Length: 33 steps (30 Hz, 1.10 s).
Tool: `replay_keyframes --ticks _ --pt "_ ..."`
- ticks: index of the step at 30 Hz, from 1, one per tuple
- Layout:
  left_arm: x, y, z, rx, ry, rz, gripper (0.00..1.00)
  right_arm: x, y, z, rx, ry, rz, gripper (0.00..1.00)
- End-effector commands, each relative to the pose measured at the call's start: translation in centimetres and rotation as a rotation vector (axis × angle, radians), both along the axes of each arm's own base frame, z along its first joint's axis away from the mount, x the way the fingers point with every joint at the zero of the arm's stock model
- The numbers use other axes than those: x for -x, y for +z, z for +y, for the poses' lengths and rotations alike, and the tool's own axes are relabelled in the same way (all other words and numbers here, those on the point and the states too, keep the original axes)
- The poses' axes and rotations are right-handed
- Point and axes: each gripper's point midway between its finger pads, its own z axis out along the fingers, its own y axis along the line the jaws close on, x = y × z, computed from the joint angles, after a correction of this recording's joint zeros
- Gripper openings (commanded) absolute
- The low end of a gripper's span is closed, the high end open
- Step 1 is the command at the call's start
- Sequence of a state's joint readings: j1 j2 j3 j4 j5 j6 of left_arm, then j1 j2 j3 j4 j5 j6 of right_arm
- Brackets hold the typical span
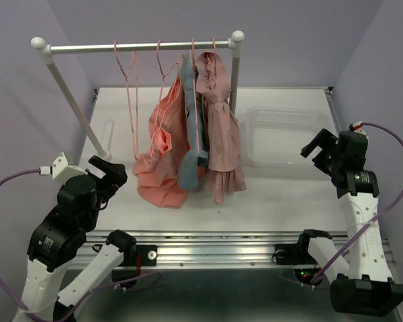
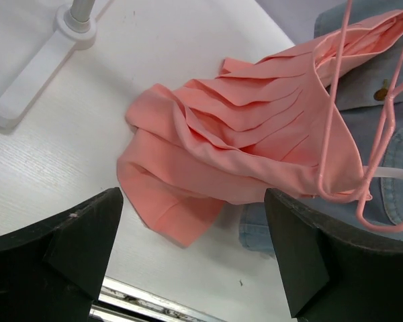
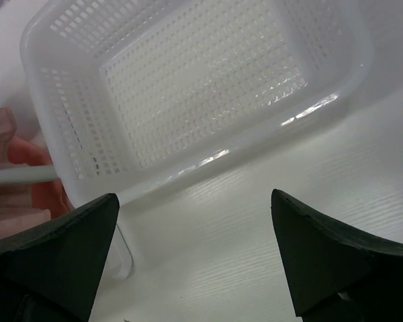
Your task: Remove the skirt from the hanger
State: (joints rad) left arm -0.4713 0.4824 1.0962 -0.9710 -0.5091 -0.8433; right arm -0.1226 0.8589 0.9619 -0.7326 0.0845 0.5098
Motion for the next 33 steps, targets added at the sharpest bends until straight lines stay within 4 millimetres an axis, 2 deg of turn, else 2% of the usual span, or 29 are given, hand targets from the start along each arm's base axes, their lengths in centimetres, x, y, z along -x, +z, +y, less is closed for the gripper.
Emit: replay_keyframes --ticks 1,3,6,7,8,9,11,12,14,15,19,20,22,23,25,26,28,29,30,31,32,33 --pt "-1.0 3.8 -1.2 0.021 -0.061 -0.104 0.99 -0.2 2.1 0.8 0.001 0.059 -0.076 1.00" --pt "-1.5 5.0 -2.5 0.033 -0.124 -0.127 0.99 -0.3 2.3 1.1 0.014 0.092 -0.091 1.00" --pt "-3.3 6.3 -4.5 0.003 -0.204 -0.136 0.99 -0.4 2.2 1.6 -0.007 0.114 -0.085 1.00" --pt "-3.5 7.8 -4.9 0.008 -0.227 -0.158 0.99 -0.4 2.2 1.6 -0.010 0.113 -0.081 1.00" --pt "-4.5 7.8 -5.6 -0.010 -0.236 -0.132 0.99 -0.5 2.1 1.6 -0.008 0.114 -0.077 1.00" --pt "-4.6 9.9 -5.6 -0.006 -0.245 -0.172 0.99 -0.6 2.1 1.7 -0.007 0.122 -0.077 1.00" --pt "-5.5 11.6 -6.7 -0.005 -0.280 -0.193 0.99 -0.6 2.0 1.9 -0.013 0.135 -0.075 1.00" --pt "-5.3 13.4 -7.0 -0.002 -0.306 -0.237 0.99 -0.8 1.9 1.9 -0.015 0.136 -0.069 1.00" --pt "-5.6 15.4 -7.4 0.006 -0.320 -0.281 0.99 -0.9 1.8 2.0 -0.022 0.140 -0.064 1.00" --pt "-5.3 17.1 -7.6 0.009 -0.344 -0.324 0.99 -1.0 1.8 2.1 -0.023 0.144 -0.063 1.00" --pt "-6.1 20.1 -9.9 0.023 -0.440 -0.373 0.99 -1.2 2.0 2.6 -0.040 0.169 -0.075 1.00" --pt "-7.1 20.2 -10.8 0.026 -0.462 -0.372 0.99 -1.3 2.0 2.6 -0.041 0.168 -0.077 1.00" --pt "-7.4 21.1 -12.0 0.040 -0.505 -0.396 0.99 -1.4 2.1 2.6 -0.042 0.165 -0.080 1.00" --pt "-8.0 21.3 -13.2 0.047 -0.530 -0.397 0.99 -1.4 2.2 2.5 -0.043 0.160 -0.083 1.00" --pt "-8.4 22.3 -14.1 0.051 -0.528 -0.412 0.99 -1.4 2.4 2.6 -0.044 0.163 -0.089 1.00" --pt "-8.5 21.9 -16.3 0.051 -0.575 -0.391 0.99 -1.5 2.4 2.7 -0.044 0.170 -0.092 1.00" --pt "-8.5 23.0 -17.7 0.043 -0.564 -0.405 0.99 -1.6 2.5 2.8 -0.047 0.178 -0.098 1.00" --pt "-9.1 22.3 -19.5 0.020 -0.576 -0.374 0.99 -1.6 2.5 2.8 -0.047 0.178 -0.096 1.00" --pt "-7.7 22.4 -21.9 0.013 -0.637 -0.374 0.99 -1.6 2.3 2.8 -0.045 0.177 -0.091 1.00" --pt "-8.4 22.3 -22.8 -0.023 -0.600 -0.358 0.99 -1.6 2.1 2.7 -0.044 0.176 -0.087 1.00" --pt "-7.9 22.1 -24.2 -0.036 -0.621 -0.349 0.99 -1.5 2.1 2.7 -0.045 0.174 -0.085 1.00" --pt "-8.1 23.1 -24.1 -0.036 -0.595 -0.364 0.99 -1.5 1.9 2.7 -0.045 0.176 -0.082 1.00"
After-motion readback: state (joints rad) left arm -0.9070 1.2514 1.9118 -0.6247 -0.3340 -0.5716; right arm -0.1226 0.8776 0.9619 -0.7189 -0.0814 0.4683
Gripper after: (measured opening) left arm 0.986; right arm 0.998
